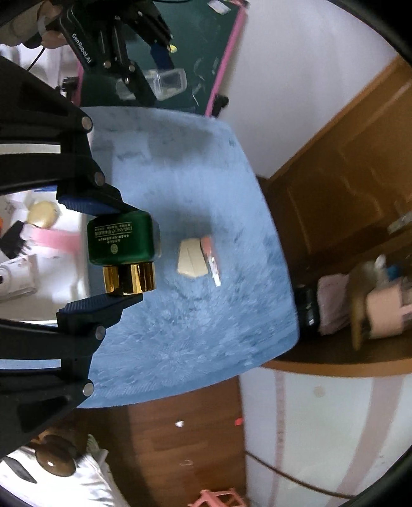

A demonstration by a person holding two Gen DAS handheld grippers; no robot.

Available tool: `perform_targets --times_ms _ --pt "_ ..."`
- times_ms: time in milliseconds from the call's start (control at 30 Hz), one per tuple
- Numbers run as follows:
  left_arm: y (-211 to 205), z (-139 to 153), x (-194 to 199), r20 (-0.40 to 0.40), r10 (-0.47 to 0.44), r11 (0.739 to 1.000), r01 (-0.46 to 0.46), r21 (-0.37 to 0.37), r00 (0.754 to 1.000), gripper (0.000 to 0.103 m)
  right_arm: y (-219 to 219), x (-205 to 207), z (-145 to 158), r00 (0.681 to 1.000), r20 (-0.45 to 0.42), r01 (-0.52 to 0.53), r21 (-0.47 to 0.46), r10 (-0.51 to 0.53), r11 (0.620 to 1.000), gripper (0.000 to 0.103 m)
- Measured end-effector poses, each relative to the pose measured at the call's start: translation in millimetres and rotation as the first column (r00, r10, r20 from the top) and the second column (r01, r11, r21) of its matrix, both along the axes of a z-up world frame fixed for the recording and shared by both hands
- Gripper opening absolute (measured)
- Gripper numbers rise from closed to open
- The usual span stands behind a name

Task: Organize rigid objects
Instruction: 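Carry the clear box and green-gold bottle toward the tray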

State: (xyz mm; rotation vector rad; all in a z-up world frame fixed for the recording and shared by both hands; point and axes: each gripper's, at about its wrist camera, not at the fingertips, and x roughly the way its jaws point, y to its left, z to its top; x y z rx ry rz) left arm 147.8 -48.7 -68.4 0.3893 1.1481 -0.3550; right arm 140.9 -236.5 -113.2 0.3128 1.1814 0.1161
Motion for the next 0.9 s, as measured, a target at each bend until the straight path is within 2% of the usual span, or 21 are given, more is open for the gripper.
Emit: perform_targets --times_ms 167,333,500,633,900 --pt "4.1 -6.6 -31.8 -0.014 0.093 0.995 -0.093 -0.044 0.996 0.060 10.2 -41.3 27.6 0.995 0.083 -0.050 -0.020 0.051 0.999 0.044" --pt "7.5 -26.4 -63.9 -0.022 0.174 0.984 -0.175 -0.046 0.985 0.060 19.0 -78.3 29.3 0.988 0.116 -0.098 -0.073 0.106 0.992 0.044" --pt "10.4 -62.6 -90.2 -0.043 0.236 0.972 -0.236 0.013 0.971 0.060 32.3 -109.0 5.3 0.982 0.084 -0.161 -0.127 0.172 0.979 0.044" --pt "16.7 -88.0 -104.9 -0.081 0.286 0.958 -0.285 0.026 0.955 0.060 44.4 -127.8 -20.8 0.975 0.032 -0.213 -0.160 0.221 0.964 0.044" --pt "16.9 -115.9 -126.0 -0.116 0.302 0.953 -0.297 0.059 0.946 0.060 56.5 -150.5 -57.3 0.958 -0.054 -0.285 -0.196 0.280 0.938 0.044"
